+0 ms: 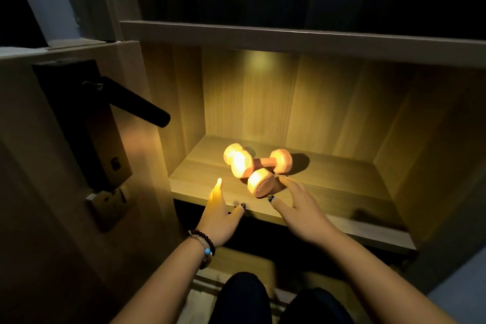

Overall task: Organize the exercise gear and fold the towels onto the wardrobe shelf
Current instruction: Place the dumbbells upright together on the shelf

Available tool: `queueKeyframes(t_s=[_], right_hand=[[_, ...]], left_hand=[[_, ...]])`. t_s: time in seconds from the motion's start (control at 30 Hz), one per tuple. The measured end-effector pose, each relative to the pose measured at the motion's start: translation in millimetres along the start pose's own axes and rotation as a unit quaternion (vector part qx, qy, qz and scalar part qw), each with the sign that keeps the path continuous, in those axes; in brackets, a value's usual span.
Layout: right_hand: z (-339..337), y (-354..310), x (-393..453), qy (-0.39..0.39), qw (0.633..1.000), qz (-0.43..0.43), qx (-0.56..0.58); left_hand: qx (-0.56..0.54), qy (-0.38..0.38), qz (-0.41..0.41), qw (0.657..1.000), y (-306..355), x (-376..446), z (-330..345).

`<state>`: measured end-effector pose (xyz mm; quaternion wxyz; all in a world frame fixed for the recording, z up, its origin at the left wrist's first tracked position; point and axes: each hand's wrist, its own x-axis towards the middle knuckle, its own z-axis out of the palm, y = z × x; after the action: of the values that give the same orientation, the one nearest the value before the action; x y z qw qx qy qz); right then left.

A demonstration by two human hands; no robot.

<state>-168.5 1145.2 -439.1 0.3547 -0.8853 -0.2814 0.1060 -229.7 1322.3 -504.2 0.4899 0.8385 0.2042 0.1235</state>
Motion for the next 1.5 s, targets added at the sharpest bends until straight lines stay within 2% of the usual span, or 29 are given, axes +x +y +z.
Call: queueKeyframes(t_s=[0.13, 0.37, 0.57, 0.8, 0.87, 0.97, 1.03, 1.1, 1.17, 1.23, 1.27, 1.3, 1.4, 1.5], right_hand=[[-3.9, 6.8, 32.1, -0.01, 0.998, 0.055, 0.021], [1.5, 30.9, 77.3, 0.009, 0.987, 0.131, 0.093], [12.6, 50.4, 102.8, 0.015, 0.972, 0.17, 0.16], [17.2, 63.6, 123.8, 0.054, 0.931, 0.226, 0.28], [15.5, 64.5, 130.9, 0.071, 0.911, 0.241, 0.327], [9.0, 57.7, 142.3, 0.048, 0.859, 0.281, 0.425], [7.5, 55.8, 154.6, 0.053, 0.812, 0.301, 0.497], [4.0, 54.4, 164.8, 0.075, 0.748, 0.333, 0.569], [-0.3, 59.7, 172.2, 0.09, 0.715, 0.351, 0.597], [-6.4, 70.3, 173.0, 0.075, 0.717, 0.338, 0.605], [-8.5, 76.9, 172.4, 0.069, 0.726, 0.332, 0.598], [-10.5, 81.8, 170.2, 0.066, 0.75, 0.328, 0.571], [-18.8, 96.6, 160.2, 0.066, 0.784, 0.348, 0.51], [-26.2, 116.4, 152.5, 0.047, 0.834, 0.336, 0.435]], left_hand=[[-0.03, 0.003, -0.035, 0.999, -0.6, 41.8, 0.0], [0.002, 0.038, 0.0, 0.999, 7.4, 112.1, 13.6], [0.012, 0.056, -0.032, 0.998, -4.3, 144.6, 29.2], [-0.015, 0.126, -0.08, 0.989, -4.7, 156.1, 34.3], [-0.018, 0.147, -0.067, 0.987, -0.7, 155.9, 40.1], [-0.007, 0.162, -0.009, 0.987, 15.7, 150.9, 48.2], [0.025, 0.163, 0.062, 0.984, 29.2, 144.5, 53.0], [0.076, 0.152, 0.123, 0.978, 41.6, 135.3, 58.2], [0.142, 0.153, 0.195, 0.958, 46.9, 128.1, 66.0], [0.196, 0.149, 0.258, 0.934, 45.5, 124.1, 75.9], [0.212, 0.141, 0.284, 0.924, 42.5, 122.2, 81.0], [0.219, 0.131, 0.303, 0.918, 37.9, 120.1, 85.8], [0.196, 0.083, 0.3, 0.93, 19.9, 111.4, 97.0], [0.209, 0.086, 0.277, 0.934, -2.2, 106.2, 106.2]])
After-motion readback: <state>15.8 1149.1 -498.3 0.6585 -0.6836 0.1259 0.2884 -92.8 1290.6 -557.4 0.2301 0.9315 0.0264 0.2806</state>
